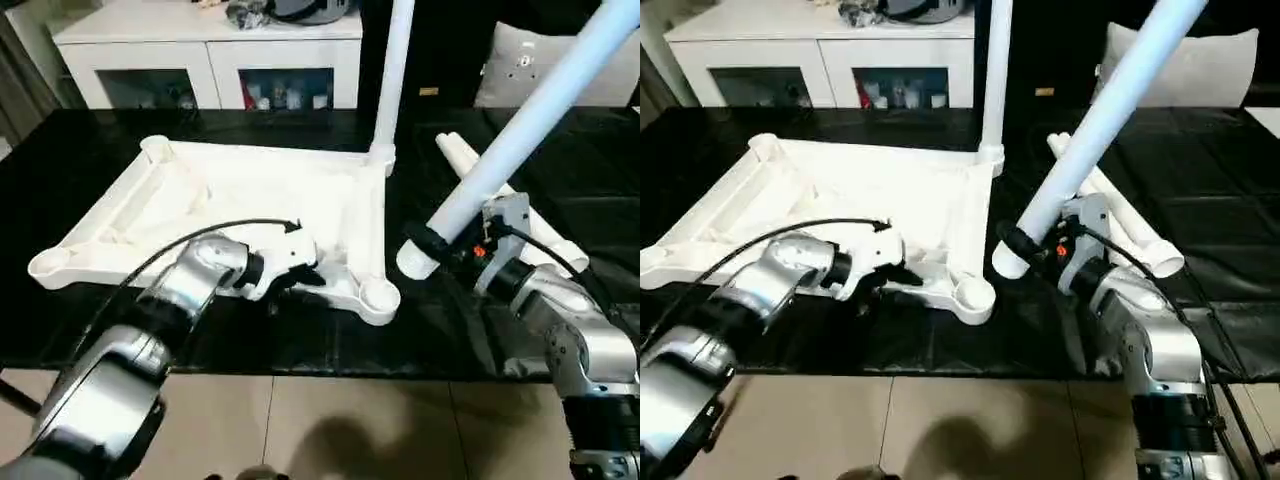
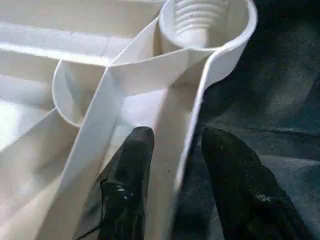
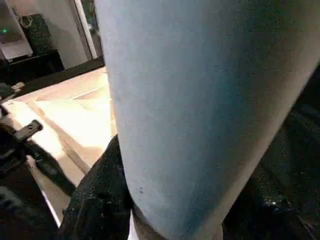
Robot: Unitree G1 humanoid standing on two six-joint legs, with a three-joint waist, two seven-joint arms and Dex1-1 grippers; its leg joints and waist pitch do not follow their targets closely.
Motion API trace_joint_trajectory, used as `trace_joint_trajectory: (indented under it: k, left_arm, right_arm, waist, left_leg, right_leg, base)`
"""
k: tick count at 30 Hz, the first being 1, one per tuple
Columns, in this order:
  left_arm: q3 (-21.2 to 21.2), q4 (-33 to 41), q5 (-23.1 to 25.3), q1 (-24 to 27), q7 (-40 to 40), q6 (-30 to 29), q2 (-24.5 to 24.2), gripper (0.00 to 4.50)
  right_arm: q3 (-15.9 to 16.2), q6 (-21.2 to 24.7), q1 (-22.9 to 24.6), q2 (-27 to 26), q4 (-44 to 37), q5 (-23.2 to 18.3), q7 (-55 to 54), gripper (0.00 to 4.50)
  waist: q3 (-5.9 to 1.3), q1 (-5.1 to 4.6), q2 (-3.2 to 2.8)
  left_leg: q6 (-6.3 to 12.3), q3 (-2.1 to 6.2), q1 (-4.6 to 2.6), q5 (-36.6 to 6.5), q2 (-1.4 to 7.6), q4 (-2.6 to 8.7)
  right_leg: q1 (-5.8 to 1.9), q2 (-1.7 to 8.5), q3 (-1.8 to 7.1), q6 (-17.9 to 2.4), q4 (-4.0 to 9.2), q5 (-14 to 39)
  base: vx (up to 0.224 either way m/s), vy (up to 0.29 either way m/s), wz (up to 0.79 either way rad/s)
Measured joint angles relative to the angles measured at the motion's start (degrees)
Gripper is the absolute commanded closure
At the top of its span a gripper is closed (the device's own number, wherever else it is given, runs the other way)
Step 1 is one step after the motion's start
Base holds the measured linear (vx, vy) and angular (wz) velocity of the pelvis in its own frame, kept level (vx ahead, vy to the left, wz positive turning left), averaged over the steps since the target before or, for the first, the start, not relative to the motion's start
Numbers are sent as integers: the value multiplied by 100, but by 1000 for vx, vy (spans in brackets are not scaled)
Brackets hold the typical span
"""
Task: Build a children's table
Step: Insert table leg to table base
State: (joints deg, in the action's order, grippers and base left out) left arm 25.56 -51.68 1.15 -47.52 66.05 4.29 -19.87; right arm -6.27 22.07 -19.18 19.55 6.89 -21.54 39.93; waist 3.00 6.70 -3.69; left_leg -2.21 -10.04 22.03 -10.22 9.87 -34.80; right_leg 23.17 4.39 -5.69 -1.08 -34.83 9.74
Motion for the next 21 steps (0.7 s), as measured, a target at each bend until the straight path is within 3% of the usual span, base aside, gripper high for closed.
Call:
trace_joint_trajectory:
  k: [12, 16, 21]
  left_arm:
    - [7, -1067, 324, -420, 149, 221, 196, 382]
    - [-91, -1200, 356, -575, -261, -350, 377, 410]
    - [-736, -1192, -83, -568, -1060, -1415, 770, 426]
  right_arm:
    - [112, 35, 112, 27, -30, -48, 117, 261]
    - [119, 150, 111, 1, -75, -65, 60, 261]
    - [143, 194, 108, -92, -121, -64, -49, 261]
  waist:
    - [-2, -15, -35]
    - [-5, -67, -40]
    - [-7, -181, -40]
  left_leg:
    - [1, 0, -2, 1, 1, -2]
    - [1, 0, -8, 0, 0, -6]
    - [3, -2, -3, -1, 0, -2]
  right_leg:
    - [-2, 0, -3, -2, 1, -2]
    - [-7, 1, -2, -6, 2, -4]
    - [-4, 1, -4, -35, 4, -21]
  base:
    - [0, 0, 0]
    - [0, 0, 0]
    - [0, 0, 0]
